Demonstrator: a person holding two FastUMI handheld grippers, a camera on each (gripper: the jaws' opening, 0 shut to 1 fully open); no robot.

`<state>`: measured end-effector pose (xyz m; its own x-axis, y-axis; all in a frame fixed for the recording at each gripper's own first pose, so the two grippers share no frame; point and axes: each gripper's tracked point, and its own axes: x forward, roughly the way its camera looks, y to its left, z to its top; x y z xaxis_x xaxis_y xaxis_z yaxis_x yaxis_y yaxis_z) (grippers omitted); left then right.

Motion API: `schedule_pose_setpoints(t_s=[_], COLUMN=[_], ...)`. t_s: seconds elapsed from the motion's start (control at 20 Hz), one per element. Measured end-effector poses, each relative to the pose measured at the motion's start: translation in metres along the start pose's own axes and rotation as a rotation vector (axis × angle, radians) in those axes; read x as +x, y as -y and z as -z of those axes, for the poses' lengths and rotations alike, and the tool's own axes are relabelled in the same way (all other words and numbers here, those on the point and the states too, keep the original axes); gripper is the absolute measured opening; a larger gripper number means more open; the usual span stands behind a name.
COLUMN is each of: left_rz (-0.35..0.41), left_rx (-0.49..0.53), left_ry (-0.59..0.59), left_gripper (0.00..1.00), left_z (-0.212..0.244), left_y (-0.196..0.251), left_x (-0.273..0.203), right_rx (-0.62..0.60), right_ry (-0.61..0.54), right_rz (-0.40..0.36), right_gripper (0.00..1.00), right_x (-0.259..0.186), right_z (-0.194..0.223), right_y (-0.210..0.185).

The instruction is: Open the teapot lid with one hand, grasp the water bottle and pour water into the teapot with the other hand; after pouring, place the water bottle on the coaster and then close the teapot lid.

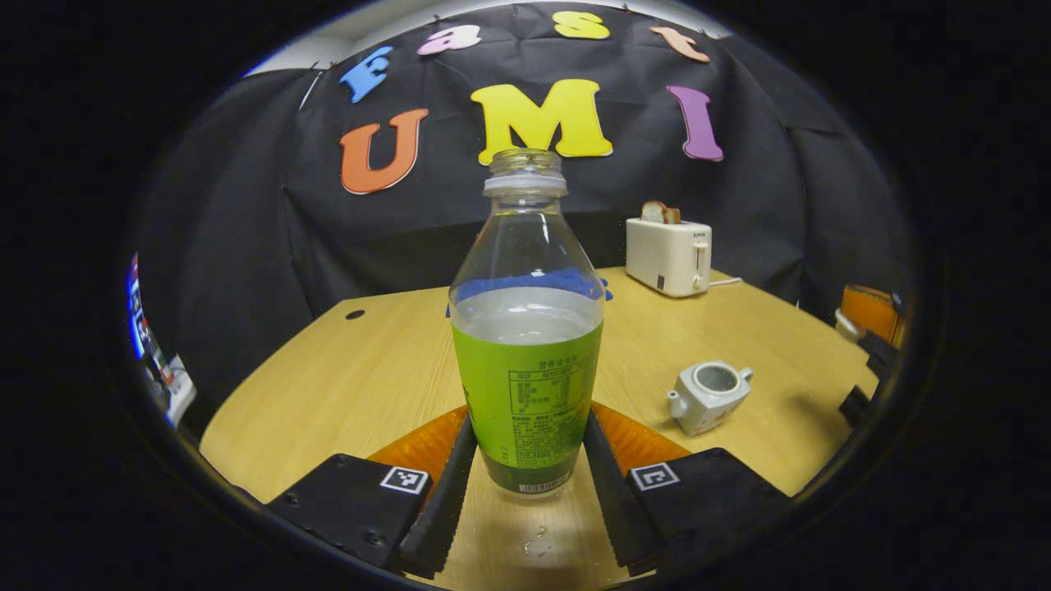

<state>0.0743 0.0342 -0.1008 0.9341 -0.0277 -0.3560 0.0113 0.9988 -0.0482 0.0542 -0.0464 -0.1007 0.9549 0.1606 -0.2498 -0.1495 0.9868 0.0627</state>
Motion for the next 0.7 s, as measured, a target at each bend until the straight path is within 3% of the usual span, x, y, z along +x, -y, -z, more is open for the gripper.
schedule_pose_setpoints(t_s=[0.3,0.7], left_rz=[-0.008,0.01], left_rx=[-0.027,-0.016], left_ry=[0.096,0.136], left_gripper=[0.74,0.76], left_z=[-0.032,-0.06], left_y=[-0.014,-0.028], left_x=[0.023,0.076], right_rx=[-0.004,-0.002], right_ry=[-0.003,-0.026], right_rz=[0.001,-0.007], right_gripper=[0.0,0.0], right_x=[0.003,0.018], right_z=[0.001,0.012], right_y=[-0.003,-0.01])
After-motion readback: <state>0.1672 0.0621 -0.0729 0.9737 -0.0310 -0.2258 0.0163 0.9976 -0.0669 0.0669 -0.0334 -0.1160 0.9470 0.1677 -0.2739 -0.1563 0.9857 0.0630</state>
